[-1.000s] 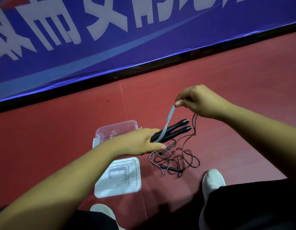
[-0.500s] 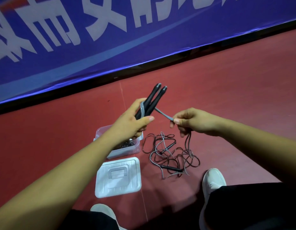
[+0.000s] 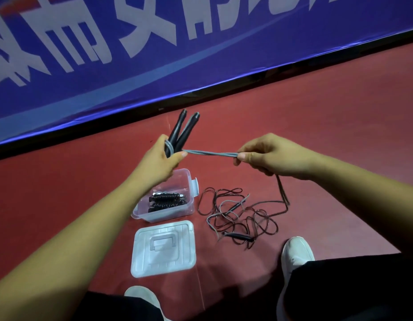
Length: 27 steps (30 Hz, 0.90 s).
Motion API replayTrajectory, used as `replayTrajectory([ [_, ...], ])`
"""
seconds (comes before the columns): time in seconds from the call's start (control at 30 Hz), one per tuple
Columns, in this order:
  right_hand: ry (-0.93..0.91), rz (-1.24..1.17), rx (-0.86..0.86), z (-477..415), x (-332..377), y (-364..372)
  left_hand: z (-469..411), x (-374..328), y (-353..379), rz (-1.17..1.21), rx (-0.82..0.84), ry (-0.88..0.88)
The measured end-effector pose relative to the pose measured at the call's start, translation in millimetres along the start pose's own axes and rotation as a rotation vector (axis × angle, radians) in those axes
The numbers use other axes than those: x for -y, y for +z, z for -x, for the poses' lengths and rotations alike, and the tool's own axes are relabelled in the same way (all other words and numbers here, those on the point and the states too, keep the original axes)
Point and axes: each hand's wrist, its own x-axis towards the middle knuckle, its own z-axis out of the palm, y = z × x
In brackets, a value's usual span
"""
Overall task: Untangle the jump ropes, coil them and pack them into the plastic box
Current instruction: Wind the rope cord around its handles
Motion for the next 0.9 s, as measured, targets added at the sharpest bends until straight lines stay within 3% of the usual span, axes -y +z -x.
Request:
replayTrajectory([
  [0.2,-0.173,0.310,0.014,-1.8,19.4,18.5,11.9,5.4,14.3,-0.586,0.070,0.035],
  [0.37,-0.263,0.341,-0.052,-5.6,29.7,18.8,23.4,1.4,40.1,-0.824,0.179,-0.006],
  [0.6,-0.397,0.470,-0.182,-14.7,40.4,5.6,32.9,-13.1,54.7,-0.744,0.329,0.117],
  [0.77,-0.341,0.451,-0.258,-24.1,31.9,-5.0,41.8,-27.9,54.8,-0.682,0.437,0.238],
  [0.9,-0.279,0.430,-0.248,-28.9,19.7,-7.7,50.7,-30.0,52.0,-0.481,0.466,0.335],
])
